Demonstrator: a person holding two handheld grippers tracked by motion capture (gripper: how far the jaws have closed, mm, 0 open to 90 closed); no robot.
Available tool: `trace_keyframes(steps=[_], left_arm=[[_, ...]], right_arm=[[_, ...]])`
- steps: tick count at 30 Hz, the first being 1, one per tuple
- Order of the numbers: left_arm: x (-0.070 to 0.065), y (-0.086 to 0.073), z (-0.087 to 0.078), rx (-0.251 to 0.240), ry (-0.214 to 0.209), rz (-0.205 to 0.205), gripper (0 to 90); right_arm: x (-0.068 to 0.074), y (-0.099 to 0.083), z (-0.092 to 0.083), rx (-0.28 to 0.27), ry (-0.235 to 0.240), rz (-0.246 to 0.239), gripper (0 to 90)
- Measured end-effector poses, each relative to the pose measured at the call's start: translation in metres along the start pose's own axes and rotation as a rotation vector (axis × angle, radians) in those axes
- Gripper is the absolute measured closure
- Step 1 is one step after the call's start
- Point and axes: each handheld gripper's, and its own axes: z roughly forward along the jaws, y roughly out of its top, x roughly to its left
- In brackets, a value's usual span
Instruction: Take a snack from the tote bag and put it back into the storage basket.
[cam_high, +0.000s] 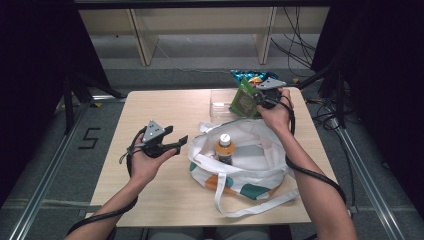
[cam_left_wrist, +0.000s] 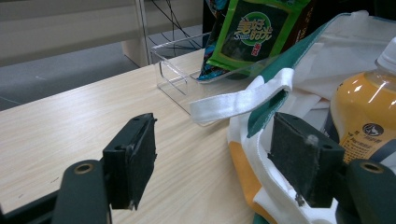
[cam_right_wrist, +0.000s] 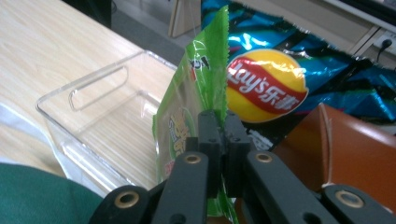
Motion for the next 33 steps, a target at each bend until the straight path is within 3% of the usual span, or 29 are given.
trace_keyframes(steps=[9, 15, 33], left_arm=[[0.0003, -0.0001, 0.0005, -0.001, -0.001, 0.004, 30.5], [-0.0002, 0.0006, -0.0001, -0.005, 0.003, -0.001, 30.5], [-0.0006, 0.0010, -0.0005, -0.009, 0.004, -0.004, 30.5]], right_arm=[[0.0013, -0.0044, 0.0037, 0.069, 0.032, -0.004, 88.7], [0.0010, -0.0059, 0.0049, 0.086, 0.037, -0.008, 87.2], [0.0021, -0.0046, 0.0048, 0.085, 0.022, -0.013, 74.8]])
